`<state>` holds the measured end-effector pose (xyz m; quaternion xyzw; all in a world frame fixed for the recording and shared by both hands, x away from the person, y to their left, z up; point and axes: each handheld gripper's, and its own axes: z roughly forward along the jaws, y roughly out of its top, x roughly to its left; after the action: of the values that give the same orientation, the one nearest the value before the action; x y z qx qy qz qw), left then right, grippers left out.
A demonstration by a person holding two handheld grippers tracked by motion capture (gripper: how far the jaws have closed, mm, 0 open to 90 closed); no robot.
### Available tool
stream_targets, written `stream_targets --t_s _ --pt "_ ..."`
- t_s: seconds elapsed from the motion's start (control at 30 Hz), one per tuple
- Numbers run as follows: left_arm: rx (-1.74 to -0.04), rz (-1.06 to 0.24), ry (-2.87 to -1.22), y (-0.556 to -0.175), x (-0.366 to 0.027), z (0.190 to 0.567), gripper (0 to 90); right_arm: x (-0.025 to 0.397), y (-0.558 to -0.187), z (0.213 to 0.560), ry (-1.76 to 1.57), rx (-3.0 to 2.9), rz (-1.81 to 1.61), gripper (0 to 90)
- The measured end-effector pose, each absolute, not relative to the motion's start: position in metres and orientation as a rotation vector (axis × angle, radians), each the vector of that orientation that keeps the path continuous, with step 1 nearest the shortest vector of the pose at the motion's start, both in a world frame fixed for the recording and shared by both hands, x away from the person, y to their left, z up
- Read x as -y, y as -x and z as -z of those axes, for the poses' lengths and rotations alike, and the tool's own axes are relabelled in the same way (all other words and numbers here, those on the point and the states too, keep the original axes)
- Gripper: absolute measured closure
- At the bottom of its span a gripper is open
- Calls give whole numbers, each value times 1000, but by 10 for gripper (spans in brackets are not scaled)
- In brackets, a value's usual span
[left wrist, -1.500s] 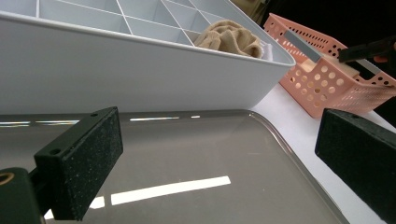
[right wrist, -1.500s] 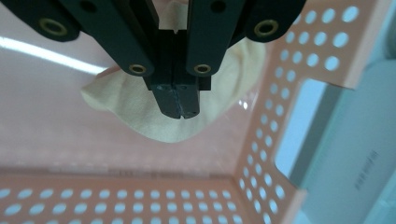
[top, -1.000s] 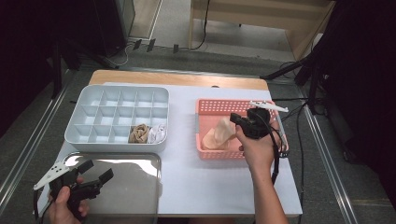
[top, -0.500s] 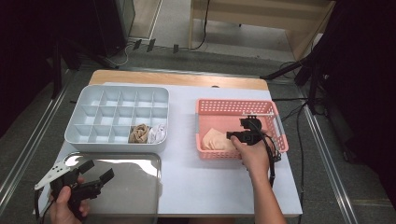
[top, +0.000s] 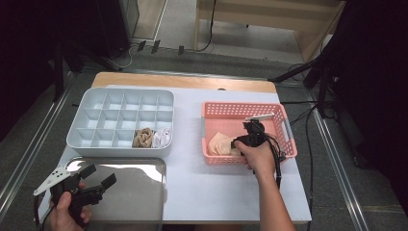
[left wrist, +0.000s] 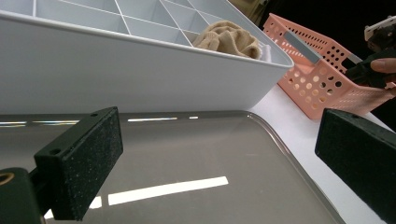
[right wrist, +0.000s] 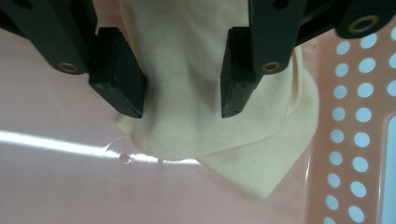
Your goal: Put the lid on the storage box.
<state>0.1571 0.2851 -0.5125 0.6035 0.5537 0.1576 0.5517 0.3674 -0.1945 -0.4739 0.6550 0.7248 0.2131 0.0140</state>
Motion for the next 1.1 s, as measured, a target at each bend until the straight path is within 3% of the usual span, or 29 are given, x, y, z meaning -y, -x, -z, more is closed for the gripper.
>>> stream_targets --t_s 0.2,0.97,1.1 --pt "-1306 -371 -1430 -157 -283 512 15 194 -366 472 -1992 -2274 -742 871" --pt "-1301 -382 -1435 -157 -279 512 15 206 -316 436 -1566 -1838 -1336 887" --pt "-1292 -382 -1451 -157 -275 512 15 205 -312 446 -1519 -1826 -1337 888"
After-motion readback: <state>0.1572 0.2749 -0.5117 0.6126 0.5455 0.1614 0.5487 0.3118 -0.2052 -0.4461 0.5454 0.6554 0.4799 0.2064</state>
